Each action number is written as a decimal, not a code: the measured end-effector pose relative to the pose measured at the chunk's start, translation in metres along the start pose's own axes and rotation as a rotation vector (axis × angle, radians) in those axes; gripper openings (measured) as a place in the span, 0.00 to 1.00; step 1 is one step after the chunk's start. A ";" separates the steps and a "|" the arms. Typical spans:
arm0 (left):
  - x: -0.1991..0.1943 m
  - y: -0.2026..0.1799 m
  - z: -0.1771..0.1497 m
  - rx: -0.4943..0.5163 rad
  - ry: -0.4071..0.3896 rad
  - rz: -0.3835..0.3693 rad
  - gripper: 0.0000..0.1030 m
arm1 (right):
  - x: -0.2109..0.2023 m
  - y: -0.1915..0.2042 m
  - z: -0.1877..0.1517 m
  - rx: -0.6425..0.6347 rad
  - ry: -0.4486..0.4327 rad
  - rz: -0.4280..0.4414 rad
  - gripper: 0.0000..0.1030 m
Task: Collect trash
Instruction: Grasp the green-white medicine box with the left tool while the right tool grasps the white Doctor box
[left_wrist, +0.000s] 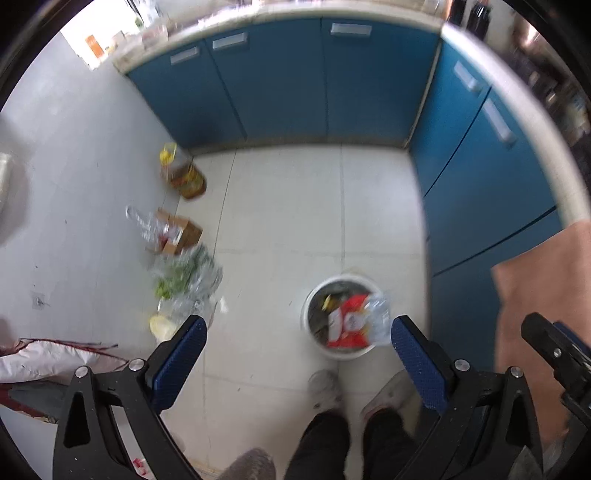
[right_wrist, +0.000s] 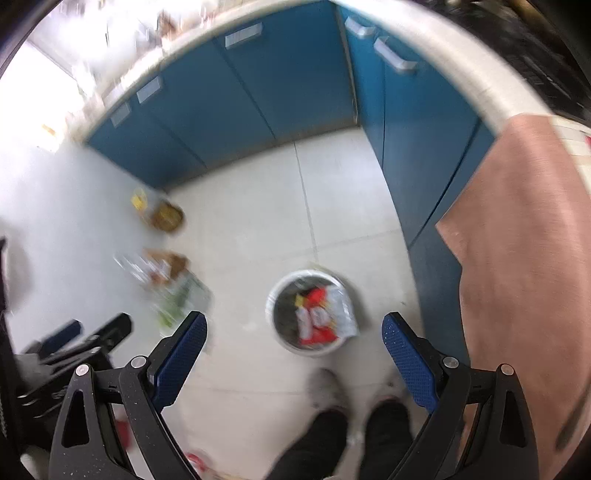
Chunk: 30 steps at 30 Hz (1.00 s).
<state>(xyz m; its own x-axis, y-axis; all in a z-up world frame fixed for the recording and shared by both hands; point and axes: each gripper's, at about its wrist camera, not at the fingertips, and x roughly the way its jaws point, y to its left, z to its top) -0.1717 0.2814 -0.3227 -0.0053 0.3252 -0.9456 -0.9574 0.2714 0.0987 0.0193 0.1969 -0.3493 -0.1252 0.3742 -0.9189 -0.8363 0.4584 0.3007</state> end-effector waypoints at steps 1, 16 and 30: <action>-0.020 -0.005 0.007 0.000 -0.034 -0.017 0.99 | -0.024 -0.004 0.002 0.024 -0.043 0.020 0.94; -0.152 -0.253 0.054 0.386 -0.211 -0.179 1.00 | -0.251 -0.213 -0.004 0.482 -0.402 -0.098 0.80; -0.101 -0.544 -0.008 0.759 -0.053 -0.082 1.00 | -0.243 -0.537 -0.012 0.731 -0.088 -0.370 0.76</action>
<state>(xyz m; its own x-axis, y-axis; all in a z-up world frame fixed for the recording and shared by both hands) 0.3477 0.0938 -0.2828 0.0893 0.3150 -0.9449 -0.4927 0.8384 0.2329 0.4929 -0.1497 -0.2902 0.1584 0.1436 -0.9769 -0.2533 0.9622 0.1004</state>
